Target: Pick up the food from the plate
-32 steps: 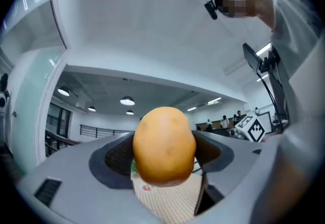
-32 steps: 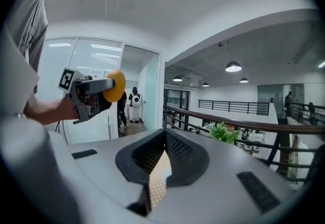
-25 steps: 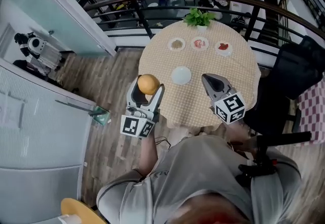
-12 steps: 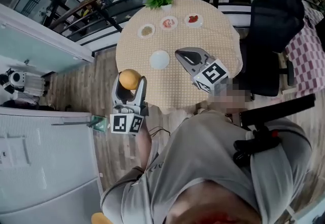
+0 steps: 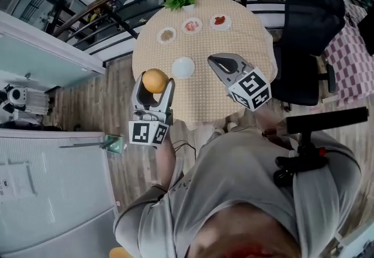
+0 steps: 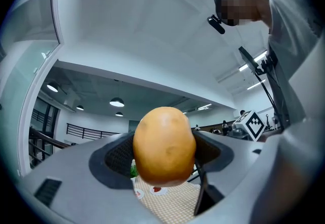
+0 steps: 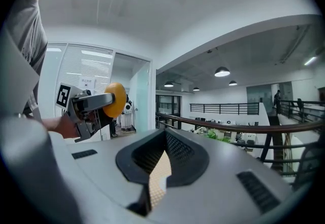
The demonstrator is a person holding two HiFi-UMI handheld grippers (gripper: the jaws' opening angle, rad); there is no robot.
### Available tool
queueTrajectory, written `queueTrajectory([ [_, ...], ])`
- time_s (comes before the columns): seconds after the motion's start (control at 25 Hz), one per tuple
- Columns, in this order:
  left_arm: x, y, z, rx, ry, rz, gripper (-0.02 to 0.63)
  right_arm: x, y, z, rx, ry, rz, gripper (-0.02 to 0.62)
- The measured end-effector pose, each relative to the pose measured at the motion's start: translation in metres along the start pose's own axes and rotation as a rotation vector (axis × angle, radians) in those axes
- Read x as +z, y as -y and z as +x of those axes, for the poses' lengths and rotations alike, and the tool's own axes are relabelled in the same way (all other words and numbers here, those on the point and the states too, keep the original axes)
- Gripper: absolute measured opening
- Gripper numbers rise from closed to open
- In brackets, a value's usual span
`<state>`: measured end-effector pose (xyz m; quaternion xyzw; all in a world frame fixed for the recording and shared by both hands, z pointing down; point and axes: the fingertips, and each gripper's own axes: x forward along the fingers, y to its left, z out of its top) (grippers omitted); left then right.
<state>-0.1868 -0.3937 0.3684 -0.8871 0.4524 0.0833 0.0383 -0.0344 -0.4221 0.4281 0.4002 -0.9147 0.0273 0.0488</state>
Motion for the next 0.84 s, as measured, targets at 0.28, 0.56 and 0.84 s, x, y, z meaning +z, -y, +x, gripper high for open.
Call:
queueTrajectory([
  [0.28,-0.025,0.001,-0.004,-0.063,0.002,-0.059,0.365,-0.010,-0.009,-0.011,-0.059,-0.049,-0.031,0.014],
  [0.56,-0.062,-0.006,-0.008,-0.108,0.002,-0.122,0.365,-0.041,-0.018,-0.015,-0.117,-0.142,-0.027,0.014],
  [0.84,-0.087,-0.023,-0.025,-0.084,-0.048,-0.169,0.364,-0.046,-0.045,0.005,-0.060,-0.162,-0.042,0.014],
])
